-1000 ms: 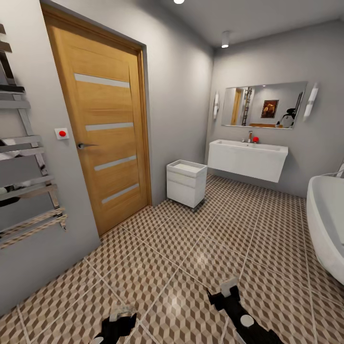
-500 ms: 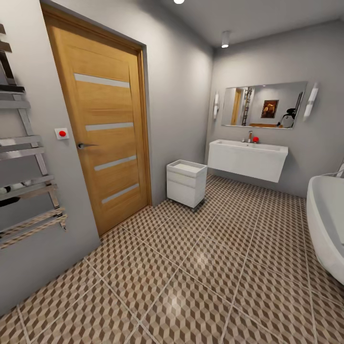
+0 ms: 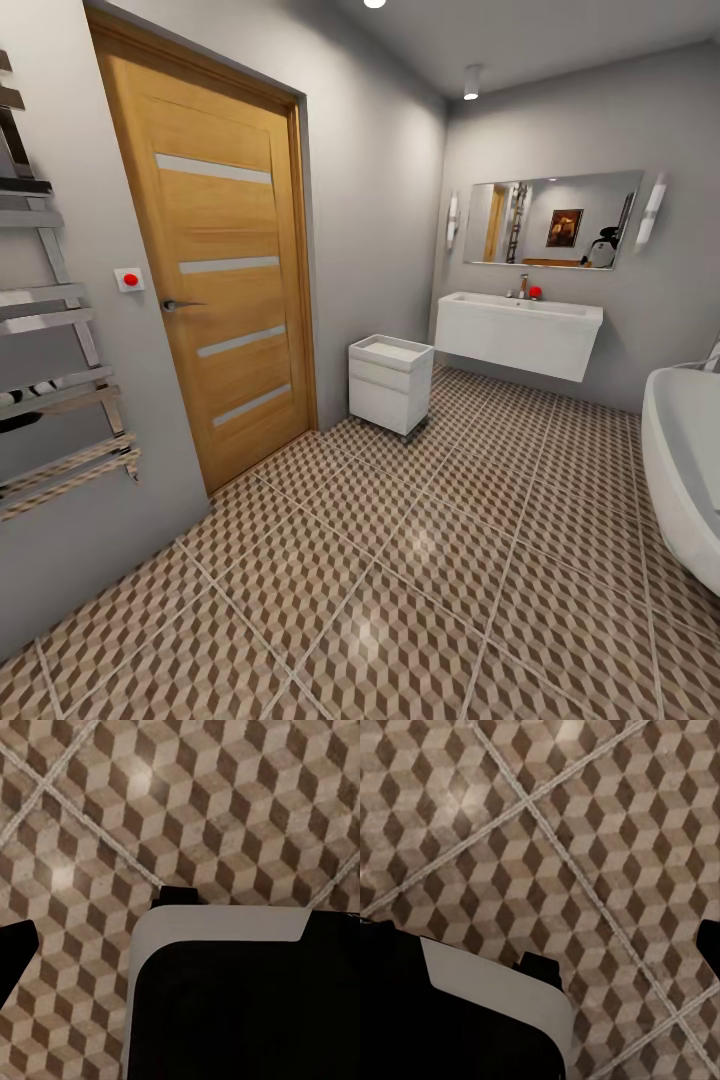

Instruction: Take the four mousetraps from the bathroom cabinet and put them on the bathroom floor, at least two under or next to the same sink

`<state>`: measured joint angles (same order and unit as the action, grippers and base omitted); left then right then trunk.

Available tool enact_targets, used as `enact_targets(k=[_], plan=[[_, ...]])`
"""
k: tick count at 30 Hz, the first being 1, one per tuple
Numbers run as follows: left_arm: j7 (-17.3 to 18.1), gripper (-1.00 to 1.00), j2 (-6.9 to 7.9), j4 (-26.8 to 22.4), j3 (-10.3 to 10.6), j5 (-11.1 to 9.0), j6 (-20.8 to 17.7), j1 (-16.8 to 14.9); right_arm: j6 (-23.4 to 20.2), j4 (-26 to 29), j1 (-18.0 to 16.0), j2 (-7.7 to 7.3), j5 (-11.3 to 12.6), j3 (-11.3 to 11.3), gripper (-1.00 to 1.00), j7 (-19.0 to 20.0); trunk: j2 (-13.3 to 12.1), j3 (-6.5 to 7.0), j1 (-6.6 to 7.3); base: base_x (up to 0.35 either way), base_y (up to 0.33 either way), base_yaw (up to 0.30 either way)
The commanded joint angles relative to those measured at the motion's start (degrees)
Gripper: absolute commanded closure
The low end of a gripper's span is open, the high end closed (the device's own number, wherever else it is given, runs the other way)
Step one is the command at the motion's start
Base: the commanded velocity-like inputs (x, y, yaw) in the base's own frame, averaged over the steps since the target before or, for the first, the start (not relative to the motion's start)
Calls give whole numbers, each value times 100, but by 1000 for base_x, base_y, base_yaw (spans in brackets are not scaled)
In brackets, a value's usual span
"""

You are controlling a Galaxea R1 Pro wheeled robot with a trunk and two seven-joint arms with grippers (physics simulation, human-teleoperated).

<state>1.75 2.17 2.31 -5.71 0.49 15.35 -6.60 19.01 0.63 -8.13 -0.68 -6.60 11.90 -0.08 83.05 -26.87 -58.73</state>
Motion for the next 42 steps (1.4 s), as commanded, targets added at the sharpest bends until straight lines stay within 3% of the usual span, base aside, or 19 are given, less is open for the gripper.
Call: enact_targets(k=[1,42], plan=[[18,-100,2,24,-44,6,39,-9,15,-3,-1,-2,-56,-21,-100,-1,3,-6,0,0,0,0],[18,-100,2,23,-44,3,38,-8,15,-1,4,-2,-53,-21,-100,-1,3,-6,0,0,0,0]])
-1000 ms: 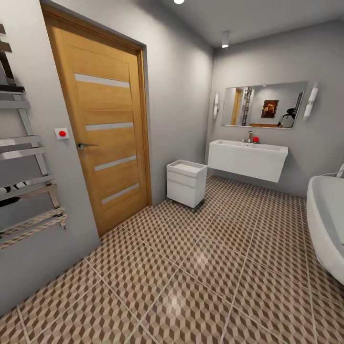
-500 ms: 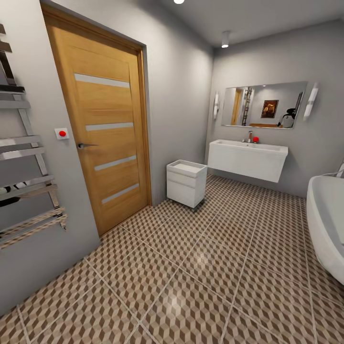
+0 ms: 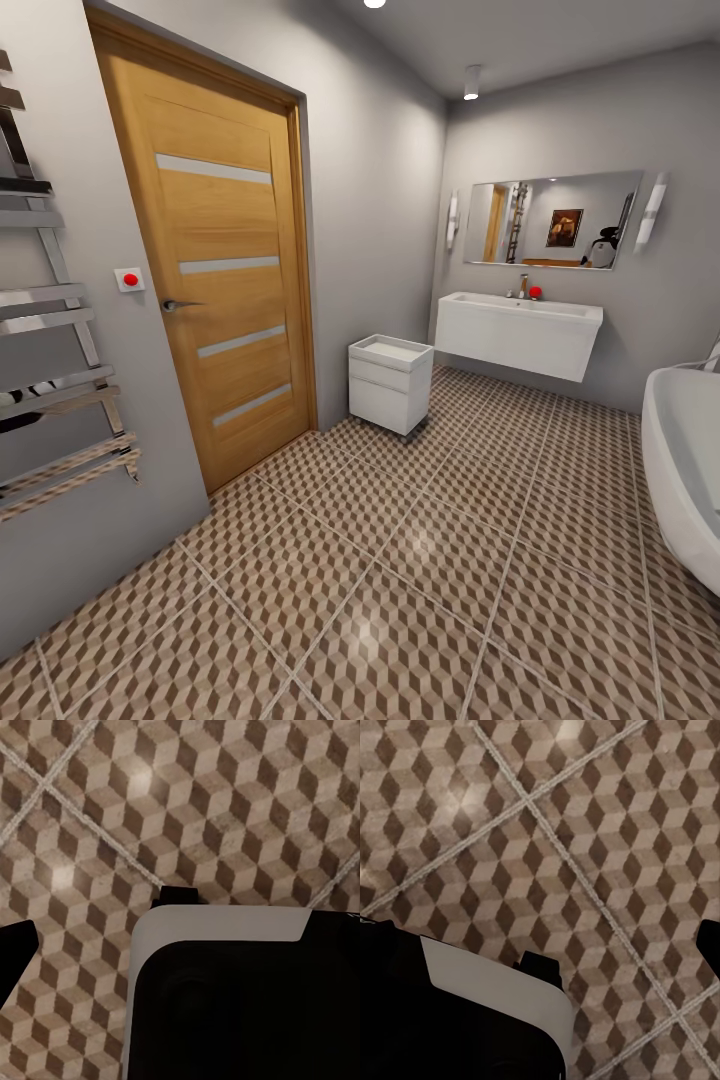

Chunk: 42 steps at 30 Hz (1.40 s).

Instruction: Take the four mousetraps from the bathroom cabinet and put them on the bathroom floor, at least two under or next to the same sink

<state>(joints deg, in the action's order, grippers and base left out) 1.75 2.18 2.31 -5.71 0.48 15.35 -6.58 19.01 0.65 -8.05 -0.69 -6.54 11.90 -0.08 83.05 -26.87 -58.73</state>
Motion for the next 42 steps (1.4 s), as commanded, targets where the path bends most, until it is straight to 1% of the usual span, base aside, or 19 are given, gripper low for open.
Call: enact_targets(k=[1,42], plan=[[18,-100,2,24,-44,5,39,-9,15,-3,-3,-1,-58,-21,-100,-1,3,-6,0,0,0,0],[18,-100,2,24,-44,5,39,-9,15,-3,-3,-1,-62,-21,-100,-1,3,-6,0,0,0,0]])
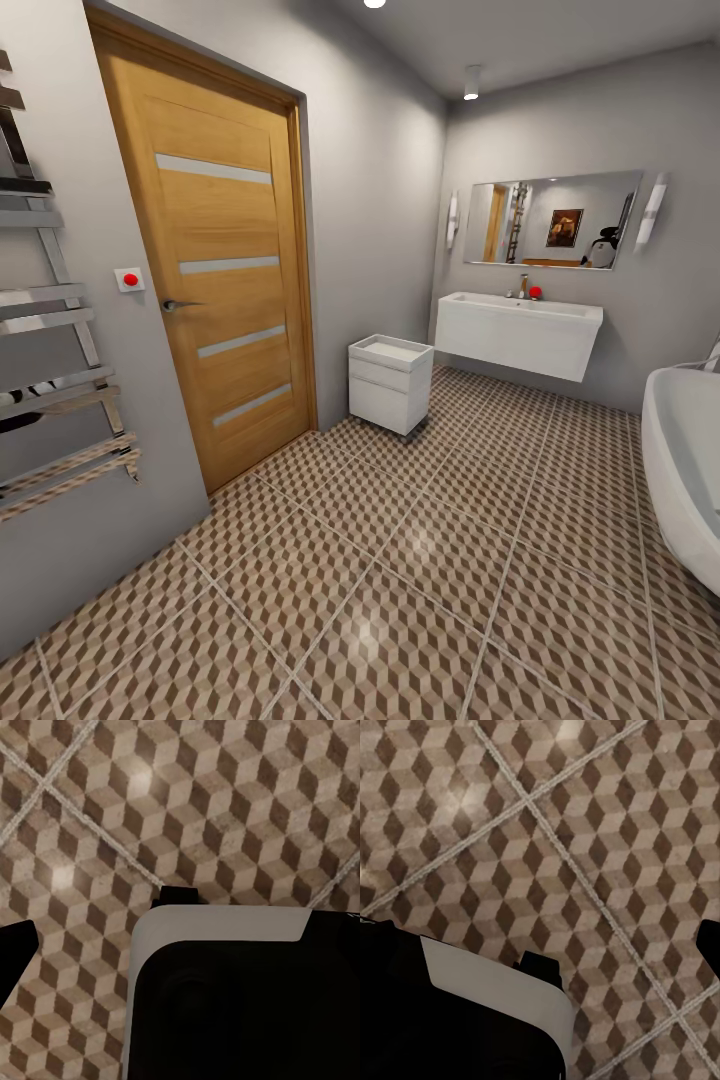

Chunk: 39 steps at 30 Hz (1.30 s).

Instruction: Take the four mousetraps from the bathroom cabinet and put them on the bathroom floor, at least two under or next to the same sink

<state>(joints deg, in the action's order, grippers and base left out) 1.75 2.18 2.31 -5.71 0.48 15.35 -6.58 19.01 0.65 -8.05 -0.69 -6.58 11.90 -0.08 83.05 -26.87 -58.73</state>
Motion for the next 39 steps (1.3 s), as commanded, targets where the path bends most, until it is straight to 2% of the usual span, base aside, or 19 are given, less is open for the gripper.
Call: enact_targets(k=[1,39], plan=[[18,-100,2,24,-44,5,39,-9,15,-3,-3,-1,-58,-21,-100,-1,3,-6,0,0,0,0],[18,-100,2,24,-44,5,39,-9,15,-3,-3,-1,-60,-21,-100,-1,3,-6,0,0,0,0]])
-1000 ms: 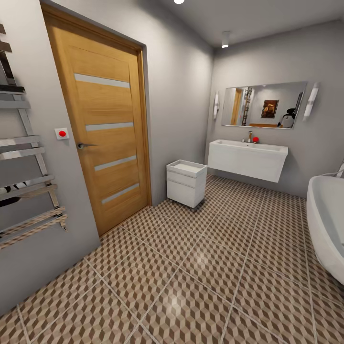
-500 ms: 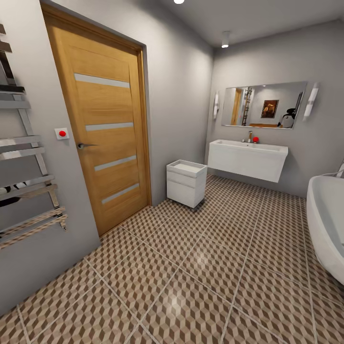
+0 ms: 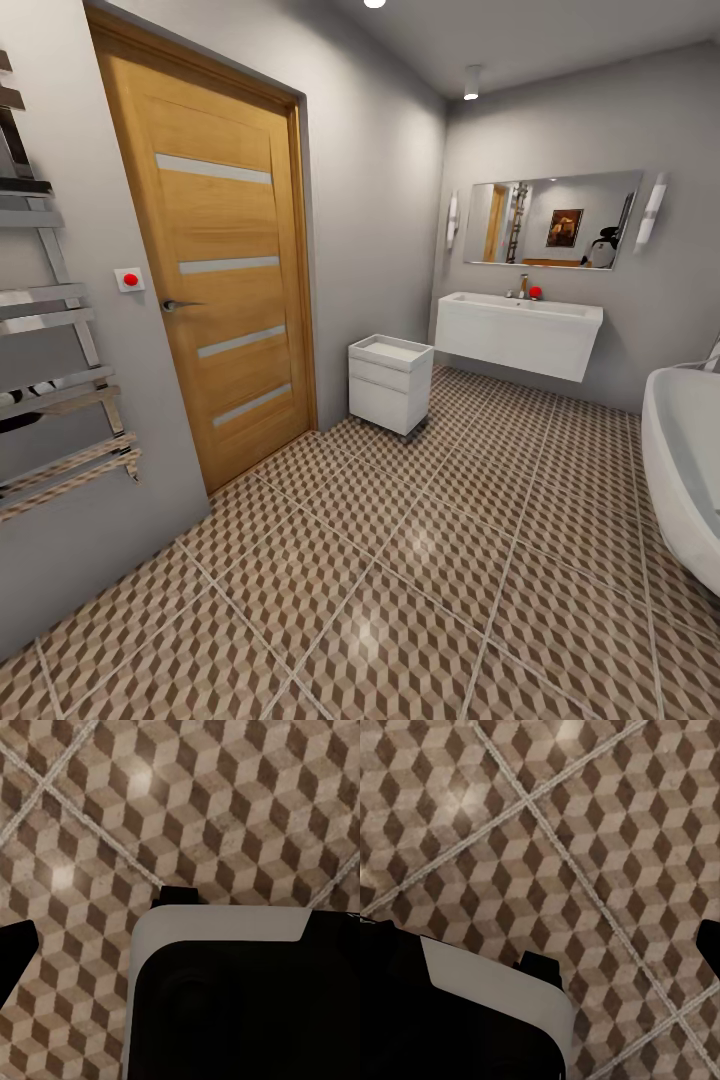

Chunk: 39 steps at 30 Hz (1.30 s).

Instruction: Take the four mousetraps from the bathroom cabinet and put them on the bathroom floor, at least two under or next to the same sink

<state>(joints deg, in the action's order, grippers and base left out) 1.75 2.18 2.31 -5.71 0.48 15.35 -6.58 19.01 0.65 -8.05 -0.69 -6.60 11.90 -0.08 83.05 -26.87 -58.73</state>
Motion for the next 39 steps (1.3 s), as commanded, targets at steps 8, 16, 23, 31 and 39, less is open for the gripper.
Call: enact_targets(k=[8,16,23,31,39], plan=[[18,-100,2,24,-44,5,39,-9,15,-3,-3,-1,-56,-21,-100,-1,3,-6,0,0,0,0],[18,-100,2,24,-44,5,39,-9,15,-3,-3,-1,-55,-21,-100,-1,3,-6,0,0,0,0],[18,-100,2,24,-44,5,39,-9,15,-3,-3,-1,-53,-21,-100,-1,3,-6,0,0,0,0],[18,-100,2,24,-44,5,39,-9,15,-3,-3,-1,-56,-21,-100,-1,3,-6,0,0,0,0],[18,-100,2,24,-44,5,39,-9,15,-3,-3,-1,-54,-21,-100,-1,3,-6,0,0,0,0]])
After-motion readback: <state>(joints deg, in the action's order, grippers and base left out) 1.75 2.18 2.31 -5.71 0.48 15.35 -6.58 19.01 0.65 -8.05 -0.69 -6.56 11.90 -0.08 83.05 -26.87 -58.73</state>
